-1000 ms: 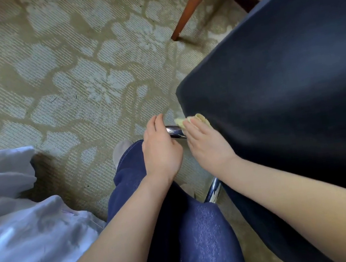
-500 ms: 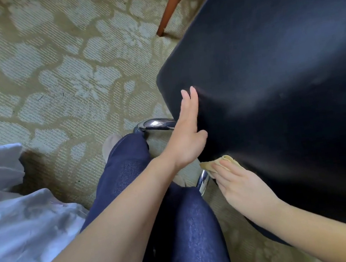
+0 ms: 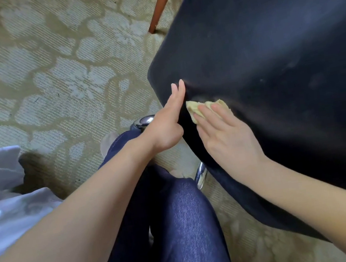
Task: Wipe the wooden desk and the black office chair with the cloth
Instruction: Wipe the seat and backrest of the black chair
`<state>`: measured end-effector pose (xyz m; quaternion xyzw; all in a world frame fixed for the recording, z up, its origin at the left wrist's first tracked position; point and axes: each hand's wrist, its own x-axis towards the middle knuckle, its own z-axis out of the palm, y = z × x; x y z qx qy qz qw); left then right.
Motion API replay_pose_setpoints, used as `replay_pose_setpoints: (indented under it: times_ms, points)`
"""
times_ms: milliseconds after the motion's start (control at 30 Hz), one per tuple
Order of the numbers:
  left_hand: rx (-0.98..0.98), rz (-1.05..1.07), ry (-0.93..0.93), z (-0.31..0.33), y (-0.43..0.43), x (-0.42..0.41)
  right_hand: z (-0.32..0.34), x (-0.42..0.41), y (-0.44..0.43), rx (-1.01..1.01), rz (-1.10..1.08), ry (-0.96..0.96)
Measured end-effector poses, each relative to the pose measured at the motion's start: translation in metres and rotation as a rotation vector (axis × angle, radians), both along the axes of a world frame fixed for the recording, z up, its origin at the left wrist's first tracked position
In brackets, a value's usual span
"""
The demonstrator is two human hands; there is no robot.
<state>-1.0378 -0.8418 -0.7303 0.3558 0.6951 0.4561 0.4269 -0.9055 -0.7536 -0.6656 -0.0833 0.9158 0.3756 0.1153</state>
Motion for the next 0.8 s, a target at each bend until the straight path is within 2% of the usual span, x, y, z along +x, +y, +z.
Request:
replay_pose_setpoints:
  times_ms: [100,300,367,400,500,567,700,800]
  points:
    - [-0.039,-0.011,0.036,0.006,-0.003,0.001,-0.019,0.000,0.001,0.062,0.023,-0.014]
    - [0.050,0.025,-0.040,0.032,-0.010,0.033,-0.039,0.023,-0.004,-0.203,-0.139,-0.048]
    - [0.080,0.011,-0.084,0.038,-0.009,0.047,-0.045,0.037,-0.007,-0.230,-0.172,-0.075]
    - [0.079,0.004,-0.091,0.041,-0.008,0.053,-0.048,0.047,-0.009,-0.161,-0.153,-0.071]
    - [0.022,-0.020,-0.025,0.045,-0.003,0.055,-0.063,0.096,-0.007,-0.040,-0.054,-0.177]
    - [-0.018,-0.043,0.035,0.046,-0.002,0.054,-0.069,0.127,-0.005,-0.096,-0.128,-0.307]
    - [-0.060,-0.059,0.089,0.046,0.000,0.055,-0.065,0.179,-0.004,-0.204,-0.261,-0.283]
    - [-0.078,-0.055,0.100,0.049,0.002,0.060,-0.061,0.219,0.004,-0.207,-0.284,-0.455]
